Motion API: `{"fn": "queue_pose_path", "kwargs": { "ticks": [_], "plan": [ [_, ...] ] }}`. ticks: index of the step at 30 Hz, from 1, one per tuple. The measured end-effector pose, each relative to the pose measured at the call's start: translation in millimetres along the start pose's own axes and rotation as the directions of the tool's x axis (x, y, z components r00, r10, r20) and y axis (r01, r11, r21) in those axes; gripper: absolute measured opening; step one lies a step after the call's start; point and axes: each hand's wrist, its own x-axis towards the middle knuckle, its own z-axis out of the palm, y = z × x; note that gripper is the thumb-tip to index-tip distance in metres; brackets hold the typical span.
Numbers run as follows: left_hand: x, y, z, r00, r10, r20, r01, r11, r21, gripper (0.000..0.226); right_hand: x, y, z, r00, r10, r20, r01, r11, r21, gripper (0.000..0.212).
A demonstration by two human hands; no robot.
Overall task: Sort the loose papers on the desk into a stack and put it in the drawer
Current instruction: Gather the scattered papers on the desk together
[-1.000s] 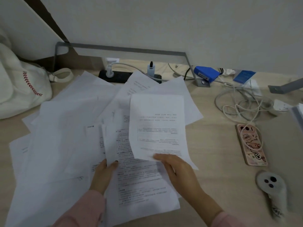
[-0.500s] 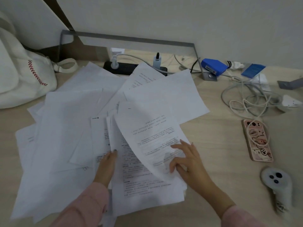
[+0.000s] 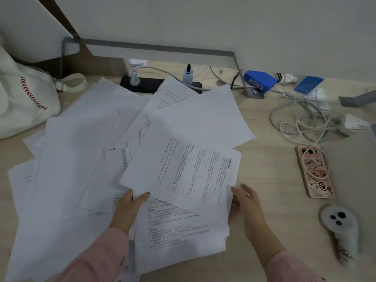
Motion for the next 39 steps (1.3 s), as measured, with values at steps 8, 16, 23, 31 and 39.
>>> {"fn": "queue_pose_path", "kwargs": {
  "ticks": [8,16,23,31,39],
  "plan": [
    [6,-2,-13,0.989,-0.055,0.140,0.058,0.998,-0.017,0.035,43,-35,-8,0.969,-0.229,-0.095,0.142,0.829,-0.541,0.022],
    [12,3,-9,0.989,-0.131,0.073,0.142,0.973,-0.182,0.042,67,-96,-12,0.896,-0.256,0.363,0.413,0.179,-0.893,0.019],
    [0,11,1,0.999,0.016,0.045,-0.016,1.000,-0.011,0.033,61,-89,83,0.565,-0.418,0.712,0.729,-0.151,-0.667,0.028],
    [11,-1,1,0.999,0.049,-0.016,-0.047,0.992,0.115,0.024,100,-118,67,0.807,-0.548,0.222,0.503,0.438,-0.745,0.047],
    [11,-3,2,0.997,0.071,-0.039,-0.066,0.990,0.128,0.024,152,-147,24,0.940,-0.340,-0.014,0.259,0.742,-0.619,0.069]
  ]
}}
